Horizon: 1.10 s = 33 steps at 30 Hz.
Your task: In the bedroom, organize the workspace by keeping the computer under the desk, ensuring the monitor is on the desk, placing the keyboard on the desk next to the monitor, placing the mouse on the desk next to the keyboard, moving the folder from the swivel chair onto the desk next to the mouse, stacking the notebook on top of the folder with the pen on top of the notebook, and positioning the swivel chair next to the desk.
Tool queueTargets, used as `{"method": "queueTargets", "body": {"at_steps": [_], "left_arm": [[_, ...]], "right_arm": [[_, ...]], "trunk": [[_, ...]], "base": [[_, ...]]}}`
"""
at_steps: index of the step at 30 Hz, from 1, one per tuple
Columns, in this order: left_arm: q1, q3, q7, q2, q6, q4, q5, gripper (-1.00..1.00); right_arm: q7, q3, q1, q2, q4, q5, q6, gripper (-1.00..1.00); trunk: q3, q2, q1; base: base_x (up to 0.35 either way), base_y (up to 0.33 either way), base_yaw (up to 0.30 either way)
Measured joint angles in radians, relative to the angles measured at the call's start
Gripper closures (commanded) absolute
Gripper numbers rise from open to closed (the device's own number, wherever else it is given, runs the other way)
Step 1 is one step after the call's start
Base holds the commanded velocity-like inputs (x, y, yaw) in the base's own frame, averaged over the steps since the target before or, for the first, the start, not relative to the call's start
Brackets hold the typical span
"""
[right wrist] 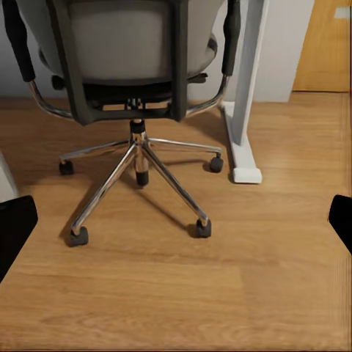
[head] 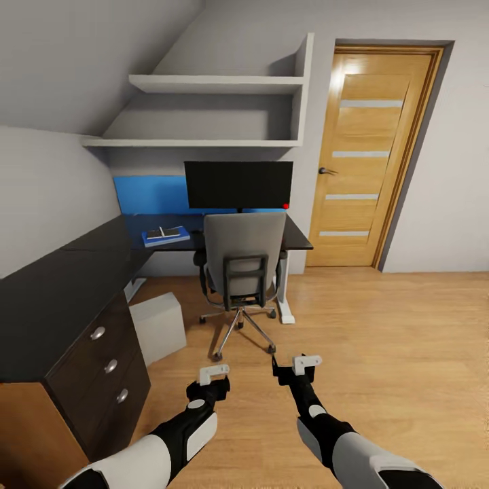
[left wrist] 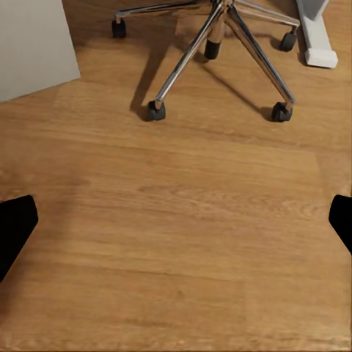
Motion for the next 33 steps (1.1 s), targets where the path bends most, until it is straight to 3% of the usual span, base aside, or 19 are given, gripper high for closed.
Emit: {"method": "queueTargets", "body": {"at_steps": [4,15,20,29,33], "left_arm": [[0.0,0.001,-0.001,0.0,0.055,0.0,0.002,-1.0],[0.0,0.0,-0.003,0.0,0.1,0.0,0.006,-1.0],[-0.001,-0.004,-0.005,0.0,0.164,0.002,0.014,-1.0],[0.0,0.018,-0.007,0.003,0.206,0.025,0.013,-1.0],[0.0,0.023,-0.006,0.008,0.2,0.104,0.012,-1.0]], "right_arm": [[0.0,0.0,0.0,-0.003,0.0,0.0,0.0,-1.0],[-0.002,-0.001,0.0,-0.005,0.001,0.0,0.007,-1.0],[-0.002,-0.002,0.0,-0.009,0.009,0.0,0.008,-1.0],[-0.005,-0.005,0.0,-0.044,0.018,-0.001,0.008,-1.0],[-0.008,-0.019,0.0,-0.074,0.028,-0.002,0.008,-1.0]], "trunk": [[0.013,0.028,-0.015],[0.047,0.105,-0.058],[0.063,0.14,-0.077],[0.091,0.203,-0.112],[0.103,0.231,-0.127]], "base": [[-0.209,0.0,0.0],[-0.146,0.0,0.0],[-0.06,0.0,0.0],[-0.009,0.0,0.0],[-0.002,0.0,0.0]]}}
